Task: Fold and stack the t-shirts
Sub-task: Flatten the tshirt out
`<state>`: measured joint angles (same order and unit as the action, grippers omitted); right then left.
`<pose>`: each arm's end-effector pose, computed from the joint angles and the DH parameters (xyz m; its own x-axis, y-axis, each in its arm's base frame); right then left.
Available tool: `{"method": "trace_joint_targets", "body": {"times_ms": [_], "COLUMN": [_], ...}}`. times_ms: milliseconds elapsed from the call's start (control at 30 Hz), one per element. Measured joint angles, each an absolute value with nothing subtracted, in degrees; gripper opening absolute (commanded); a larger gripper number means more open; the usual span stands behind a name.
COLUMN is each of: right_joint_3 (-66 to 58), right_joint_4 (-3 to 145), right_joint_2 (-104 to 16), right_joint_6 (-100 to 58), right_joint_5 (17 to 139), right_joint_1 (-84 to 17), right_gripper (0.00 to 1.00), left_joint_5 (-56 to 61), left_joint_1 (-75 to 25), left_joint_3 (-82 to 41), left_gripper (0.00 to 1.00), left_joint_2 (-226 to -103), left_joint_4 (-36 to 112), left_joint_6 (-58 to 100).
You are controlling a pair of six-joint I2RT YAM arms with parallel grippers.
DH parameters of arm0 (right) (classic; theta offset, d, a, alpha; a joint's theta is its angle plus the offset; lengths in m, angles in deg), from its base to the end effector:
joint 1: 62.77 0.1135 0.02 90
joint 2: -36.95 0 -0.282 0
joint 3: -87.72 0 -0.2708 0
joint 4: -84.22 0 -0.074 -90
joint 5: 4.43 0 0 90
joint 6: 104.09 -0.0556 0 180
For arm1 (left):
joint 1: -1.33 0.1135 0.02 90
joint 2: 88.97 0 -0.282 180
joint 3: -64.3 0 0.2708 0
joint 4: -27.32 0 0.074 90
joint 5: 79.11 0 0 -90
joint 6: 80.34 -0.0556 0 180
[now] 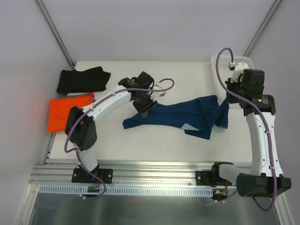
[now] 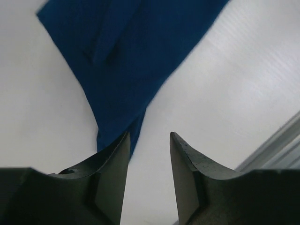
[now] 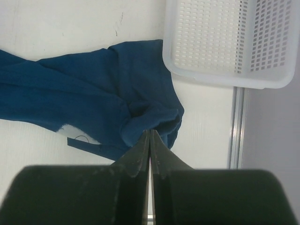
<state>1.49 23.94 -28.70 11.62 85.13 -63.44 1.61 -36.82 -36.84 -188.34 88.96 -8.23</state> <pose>0.2523 -0.0025 0.4291 -0.4818 -0.4282 -0.7645 -0.2262 0.9037 -0.3636 0.3100 -0.2549 0.2886 -0.4404 0.7315 -0.5205 0.8497 0.5269 0.0215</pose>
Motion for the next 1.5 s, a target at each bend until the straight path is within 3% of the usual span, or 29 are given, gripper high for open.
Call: {"method": "trace_joint_targets", "body": {"times_ms": [233,567,933,1500], "right_joint_3": [1.51,1.58,4.13,6.34], "right_joint_4": [24.07,24.29,24.9,25.4], "right_joint_2": [-28.9,-31.43,-36.04,-37.84], "right_joint_6": [11.56,11.67,11.88,11.88], "right_joint_5": [85.06,85.1,85.1,85.1], "right_joint_1": [-63.44,-63.75,-63.81,-63.83], "right_gripper": [0.01,0.01,0.01,0.01], "left_joint_5": [-2.69,-4.11,-6.21,-7.13], "left_joint_1": [-35.83,-29.45,-29.54,-30.7], "left_joint_3": [-57.56,-69.34,-63.42,-61.8], "left_gripper": [0.39,0.36,0.29,0.28], "left_joint_2": [-210.57,-218.63,-220.97,-220.97], "left_joint_4": [87.17,87.0,86.91,86.84], "left_joint_6": [-8.91,-8.74,-7.23,-4.41]}}
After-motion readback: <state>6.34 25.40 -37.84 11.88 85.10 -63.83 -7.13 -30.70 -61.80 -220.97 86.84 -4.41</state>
